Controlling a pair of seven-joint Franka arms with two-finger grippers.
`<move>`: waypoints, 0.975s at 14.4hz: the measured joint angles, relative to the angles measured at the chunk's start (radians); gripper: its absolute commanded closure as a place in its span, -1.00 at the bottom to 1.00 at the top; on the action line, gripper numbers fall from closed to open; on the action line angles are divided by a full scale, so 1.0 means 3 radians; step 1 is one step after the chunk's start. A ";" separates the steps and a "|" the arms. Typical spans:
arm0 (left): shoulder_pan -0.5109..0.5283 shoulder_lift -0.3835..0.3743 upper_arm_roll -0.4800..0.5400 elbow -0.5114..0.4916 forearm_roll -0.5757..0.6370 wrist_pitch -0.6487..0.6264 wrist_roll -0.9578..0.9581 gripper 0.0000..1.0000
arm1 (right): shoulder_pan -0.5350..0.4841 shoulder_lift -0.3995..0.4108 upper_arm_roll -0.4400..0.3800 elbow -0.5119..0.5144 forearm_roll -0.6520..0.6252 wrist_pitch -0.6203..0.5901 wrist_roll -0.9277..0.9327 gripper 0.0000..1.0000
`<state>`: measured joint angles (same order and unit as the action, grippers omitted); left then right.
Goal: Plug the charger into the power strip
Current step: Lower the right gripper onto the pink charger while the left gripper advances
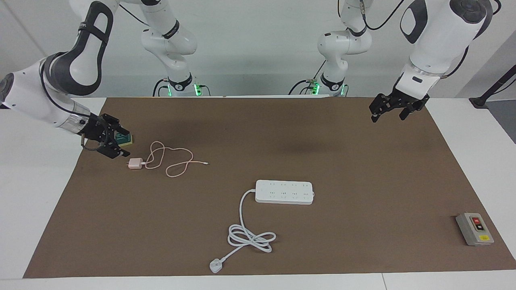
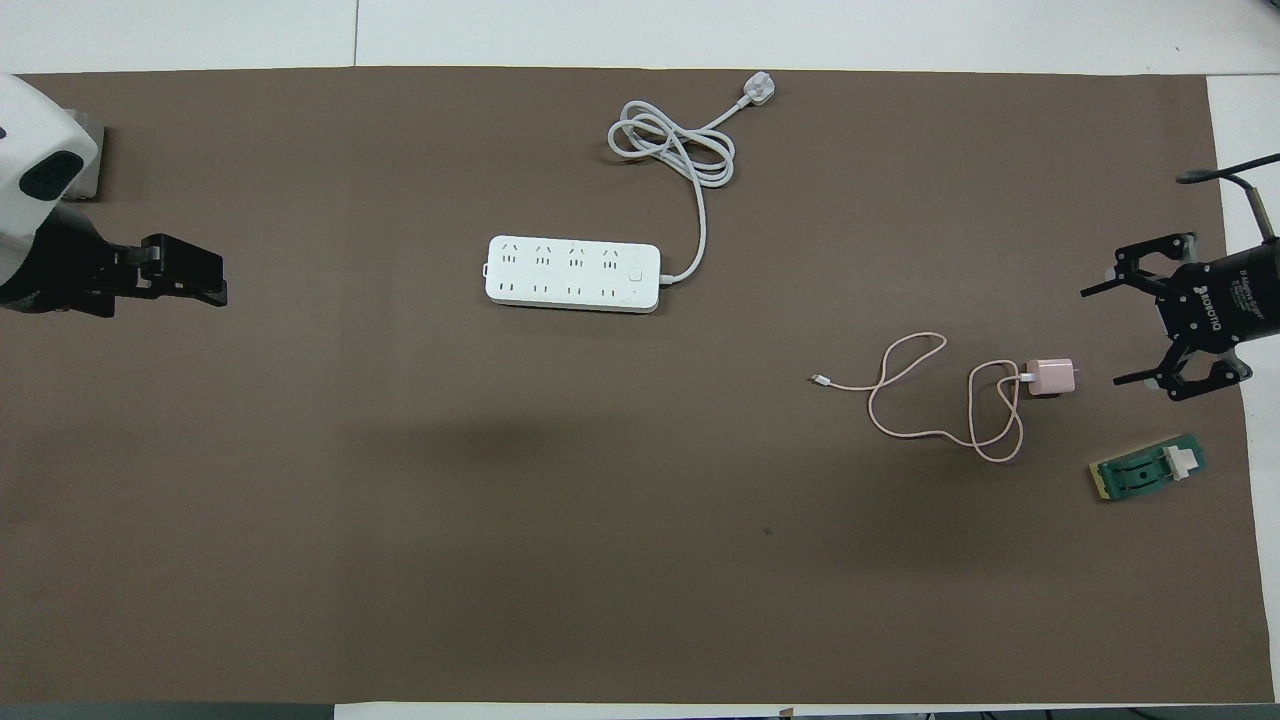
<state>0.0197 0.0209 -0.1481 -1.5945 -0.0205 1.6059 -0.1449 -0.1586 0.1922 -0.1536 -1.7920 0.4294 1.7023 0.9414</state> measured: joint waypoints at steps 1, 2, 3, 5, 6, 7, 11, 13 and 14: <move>0.0002 0.0000 0.0011 0.0025 -0.0034 -0.0005 -0.0001 -1.00 | -0.0047 0.0041 -0.0002 -0.0001 0.0094 0.0033 0.0040 -1.00; 0.0003 -0.0001 0.0020 0.0054 -0.0057 -0.0022 -0.0007 -1.00 | -0.0116 0.0085 -0.0003 -0.0001 0.0187 0.0054 0.0065 -1.00; 0.0005 -0.0003 0.0029 0.0078 -0.0066 -0.0044 -0.0023 -1.00 | -0.0187 0.0127 -0.0004 -0.0001 0.0239 0.0067 0.0091 -1.00; 0.0006 -0.0018 0.0039 0.0106 -0.0070 -0.0109 -0.0070 -1.00 | -0.0274 0.0190 -0.0007 -0.0002 0.0300 0.0070 0.0196 -1.00; 0.0006 -0.0017 0.0037 0.0105 -0.0073 -0.0135 -0.0073 -1.00 | -0.0285 0.0213 -0.0008 -0.0004 0.0333 0.0069 0.0255 -1.00; 0.0006 -0.0011 0.0036 0.0105 -0.0076 -0.0146 -0.0079 -1.00 | -0.0299 0.0241 -0.0008 -0.0008 0.0348 0.0063 0.0298 -1.00; 0.0033 0.0034 0.0044 0.0105 -0.0369 -0.0153 0.0165 -1.00 | -0.0363 0.0394 -0.0006 -0.0017 0.0348 -0.0012 -0.0019 -1.00; 0.0101 0.0046 0.0049 0.0105 -0.0656 -0.0152 0.0281 -1.00 | -0.0332 0.0464 0.0002 -0.0017 0.0337 -0.0035 -0.0287 -1.00; 0.0123 0.0048 0.0051 0.0105 -0.0841 -0.0152 0.0308 -1.00 | -0.0311 0.0489 0.0003 -0.0017 0.0336 -0.0035 -0.0416 -1.00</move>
<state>0.0565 0.0352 -0.1328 -1.5630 -0.2727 1.5602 -0.0524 -0.2519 0.3390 -0.1527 -1.7972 0.5301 1.6917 0.8168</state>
